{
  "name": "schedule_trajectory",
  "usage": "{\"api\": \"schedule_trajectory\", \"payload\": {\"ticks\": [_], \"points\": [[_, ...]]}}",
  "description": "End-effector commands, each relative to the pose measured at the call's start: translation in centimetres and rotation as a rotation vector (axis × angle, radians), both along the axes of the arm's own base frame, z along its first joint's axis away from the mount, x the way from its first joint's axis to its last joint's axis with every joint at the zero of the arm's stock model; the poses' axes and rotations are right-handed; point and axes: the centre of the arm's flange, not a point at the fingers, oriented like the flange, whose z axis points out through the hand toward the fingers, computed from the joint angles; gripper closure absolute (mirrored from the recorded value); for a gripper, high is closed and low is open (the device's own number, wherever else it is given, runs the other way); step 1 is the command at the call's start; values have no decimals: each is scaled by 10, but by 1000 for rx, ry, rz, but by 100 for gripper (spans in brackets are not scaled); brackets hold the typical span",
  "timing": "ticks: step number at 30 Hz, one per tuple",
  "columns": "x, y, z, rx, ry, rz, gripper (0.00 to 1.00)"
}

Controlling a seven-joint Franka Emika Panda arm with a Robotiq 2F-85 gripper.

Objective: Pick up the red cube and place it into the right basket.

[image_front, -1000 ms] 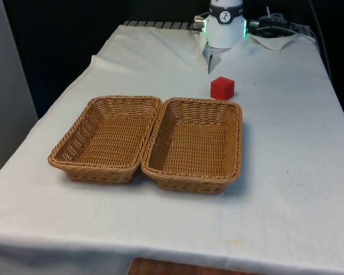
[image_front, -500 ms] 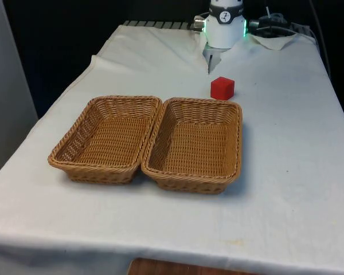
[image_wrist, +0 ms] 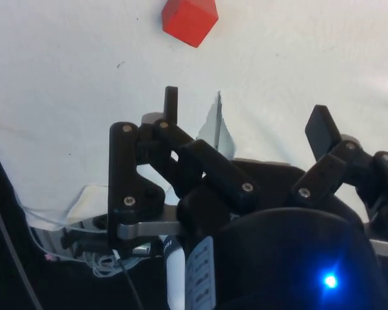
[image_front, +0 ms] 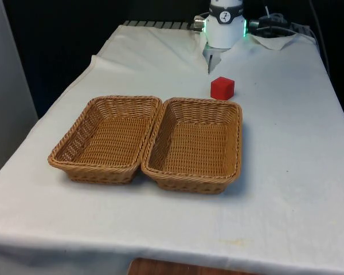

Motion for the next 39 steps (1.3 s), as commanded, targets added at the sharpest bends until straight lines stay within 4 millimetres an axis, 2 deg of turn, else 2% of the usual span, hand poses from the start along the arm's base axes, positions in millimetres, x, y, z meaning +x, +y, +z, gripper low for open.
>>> {"api": "schedule_trajectory", "payload": {"ticks": [1,10,15,39], "points": [[-4,0,1,-7,-20,-6,0],[-18,4,-5,-7,-40,-17,0],[-25,7,-16,6,-28,-23,0],[-60,27,-90,6,-46,-136,0]]}}
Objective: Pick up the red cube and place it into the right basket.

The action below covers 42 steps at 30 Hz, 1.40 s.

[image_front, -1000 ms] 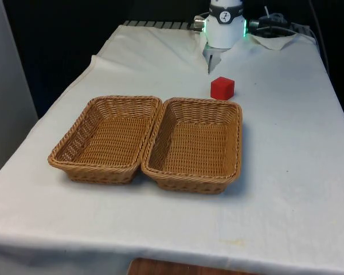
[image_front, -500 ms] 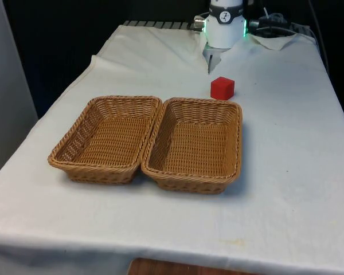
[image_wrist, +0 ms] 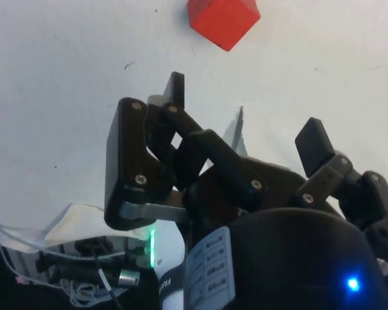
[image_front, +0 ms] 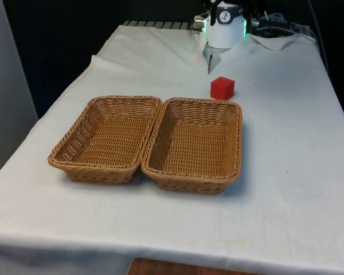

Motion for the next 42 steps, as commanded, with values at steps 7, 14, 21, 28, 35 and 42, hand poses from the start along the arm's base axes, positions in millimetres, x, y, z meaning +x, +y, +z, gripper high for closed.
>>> {"api": "schedule_trajectory", "payload": {"ticks": [7,14,21,28,35,42], "points": [[-9,6,-20,0,-15,-37,0],[-20,12,-38,0,-19,-70,0],[-27,16,-48,4,-16,-88,0],[-37,17,-64,28,-34,-117,0],[-47,16,-81,47,-39,-134,0],[-53,13,-96,62,-48,-152,0]]}}
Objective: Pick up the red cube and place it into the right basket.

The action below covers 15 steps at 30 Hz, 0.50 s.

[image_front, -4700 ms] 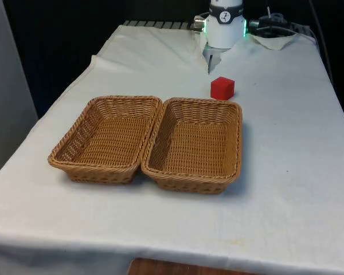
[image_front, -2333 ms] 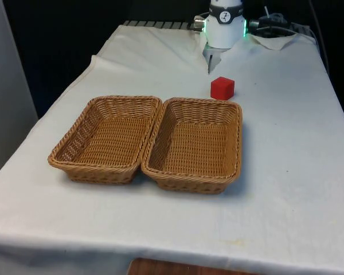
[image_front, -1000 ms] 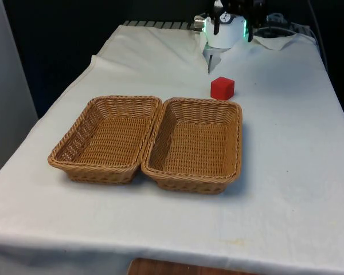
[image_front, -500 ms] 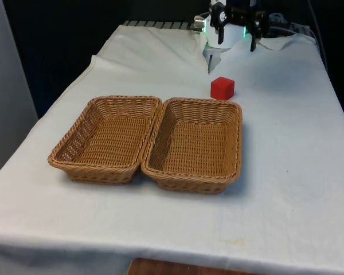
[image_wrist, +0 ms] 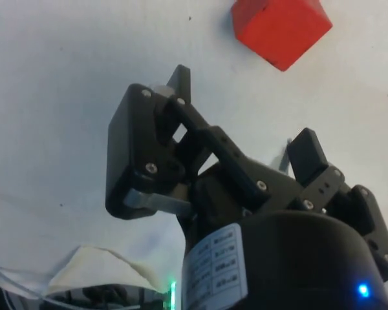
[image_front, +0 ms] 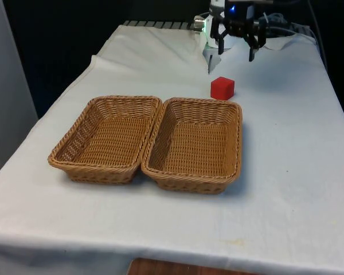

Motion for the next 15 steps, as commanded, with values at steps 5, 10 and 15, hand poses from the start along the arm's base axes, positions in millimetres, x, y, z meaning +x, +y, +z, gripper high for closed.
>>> {"api": "schedule_trajectory", "payload": {"ticks": [5,10,15], "points": [[-1,-5,-10,17,-17,-12,0],[0,-8,-11,14,-16,-10,0],[-1,-21,-20,11,-15,-11,0]]}}
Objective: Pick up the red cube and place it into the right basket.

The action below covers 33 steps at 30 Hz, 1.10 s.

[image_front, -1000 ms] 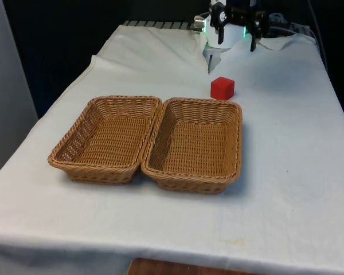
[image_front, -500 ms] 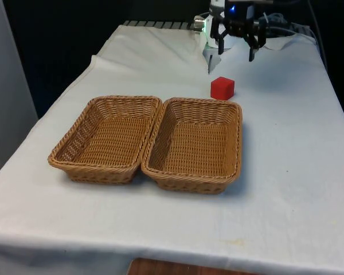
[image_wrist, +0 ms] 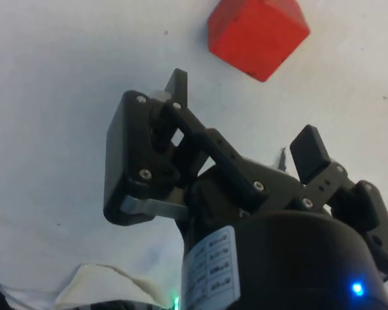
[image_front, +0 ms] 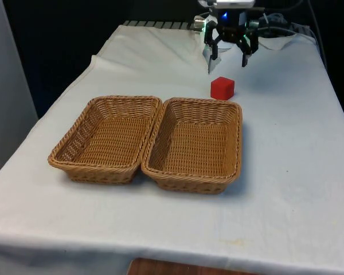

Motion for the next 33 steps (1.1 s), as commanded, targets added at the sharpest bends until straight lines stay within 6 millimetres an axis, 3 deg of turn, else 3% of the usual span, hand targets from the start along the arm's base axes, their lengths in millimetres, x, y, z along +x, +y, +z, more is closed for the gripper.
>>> {"api": "schedule_trajectory", "payload": {"ticks": [1,18,26,33], "points": [[-1,-5,-5,5,-12,1,0],[0,-33,-34,-10,-42,-11,0],[1,-31,-34,8,-51,-25,0],[6,-18,-33,27,-67,-46,0]]}}
